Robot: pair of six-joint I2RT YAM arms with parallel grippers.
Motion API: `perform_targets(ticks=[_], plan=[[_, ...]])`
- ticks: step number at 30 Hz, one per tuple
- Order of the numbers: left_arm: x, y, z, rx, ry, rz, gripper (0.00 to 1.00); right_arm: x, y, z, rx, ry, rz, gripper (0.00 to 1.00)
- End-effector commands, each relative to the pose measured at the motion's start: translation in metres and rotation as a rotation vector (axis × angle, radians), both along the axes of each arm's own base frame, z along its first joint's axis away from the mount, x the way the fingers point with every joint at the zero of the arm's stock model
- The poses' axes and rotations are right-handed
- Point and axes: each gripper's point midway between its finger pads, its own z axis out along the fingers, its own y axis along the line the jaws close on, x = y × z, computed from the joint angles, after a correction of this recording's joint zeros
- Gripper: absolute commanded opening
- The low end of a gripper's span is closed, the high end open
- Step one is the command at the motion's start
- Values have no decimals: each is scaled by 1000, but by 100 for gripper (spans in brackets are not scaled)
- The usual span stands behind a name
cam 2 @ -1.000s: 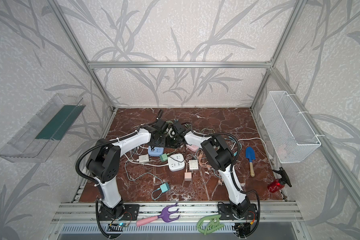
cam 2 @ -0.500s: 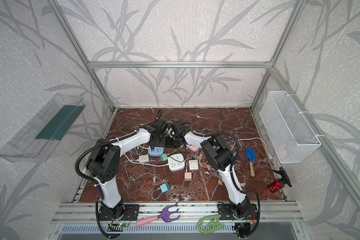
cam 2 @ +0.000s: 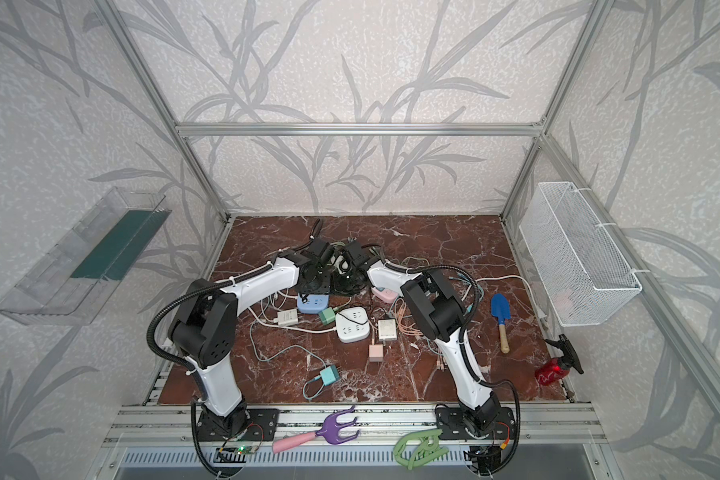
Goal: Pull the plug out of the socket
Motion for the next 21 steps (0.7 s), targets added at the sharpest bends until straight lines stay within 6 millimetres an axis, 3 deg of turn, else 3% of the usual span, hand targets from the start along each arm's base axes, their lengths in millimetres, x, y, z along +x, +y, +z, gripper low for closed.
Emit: perform_targets(ticks=[1,12,21], plan=[[3,-2,25,-31,-68,-2,6,-10,-14,-37,-118,58,1,36],[9,-2,42,-55,-139,5,6,-14,-20,-45,-176,69,8,35],[3,5,29,-5,-86,10,6,-14,-15,-37,-141,59,13,35]])
